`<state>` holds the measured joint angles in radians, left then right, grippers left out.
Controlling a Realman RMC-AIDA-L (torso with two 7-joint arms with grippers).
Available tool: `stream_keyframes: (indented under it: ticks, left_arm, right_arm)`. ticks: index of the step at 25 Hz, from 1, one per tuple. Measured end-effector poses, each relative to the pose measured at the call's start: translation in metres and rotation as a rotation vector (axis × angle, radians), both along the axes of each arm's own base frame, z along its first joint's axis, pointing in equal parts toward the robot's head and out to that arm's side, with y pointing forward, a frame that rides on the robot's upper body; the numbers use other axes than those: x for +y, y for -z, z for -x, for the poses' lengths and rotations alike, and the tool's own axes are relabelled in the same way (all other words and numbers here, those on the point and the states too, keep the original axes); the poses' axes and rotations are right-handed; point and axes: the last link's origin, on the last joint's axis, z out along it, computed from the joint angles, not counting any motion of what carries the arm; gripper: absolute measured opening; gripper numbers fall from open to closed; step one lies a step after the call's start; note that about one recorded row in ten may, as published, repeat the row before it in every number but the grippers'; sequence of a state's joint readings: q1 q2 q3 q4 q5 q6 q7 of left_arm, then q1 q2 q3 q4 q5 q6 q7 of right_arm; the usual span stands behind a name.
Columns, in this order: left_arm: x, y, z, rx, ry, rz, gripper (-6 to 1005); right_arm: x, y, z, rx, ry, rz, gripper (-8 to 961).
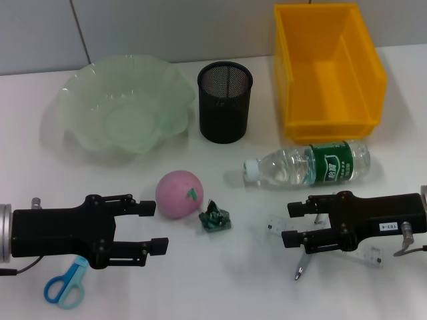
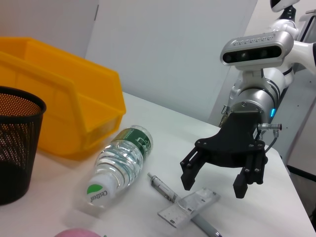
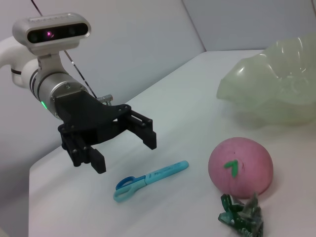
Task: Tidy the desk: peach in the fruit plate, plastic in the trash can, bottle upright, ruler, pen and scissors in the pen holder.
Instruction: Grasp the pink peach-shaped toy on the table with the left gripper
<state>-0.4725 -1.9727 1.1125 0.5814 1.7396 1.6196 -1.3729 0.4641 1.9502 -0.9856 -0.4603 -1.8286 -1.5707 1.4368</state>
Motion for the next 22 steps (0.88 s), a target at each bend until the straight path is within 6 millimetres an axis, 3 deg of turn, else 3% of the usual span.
stream_keyframes:
  ticks: [22]
  left_arm:
    - [0.0049,-0.0074,-0.0056,0.008,0.041,-0.030,745]
  right_arm:
    - [-0.0017,0.0032,-0.0026,-0.011,0.012,0.006,778]
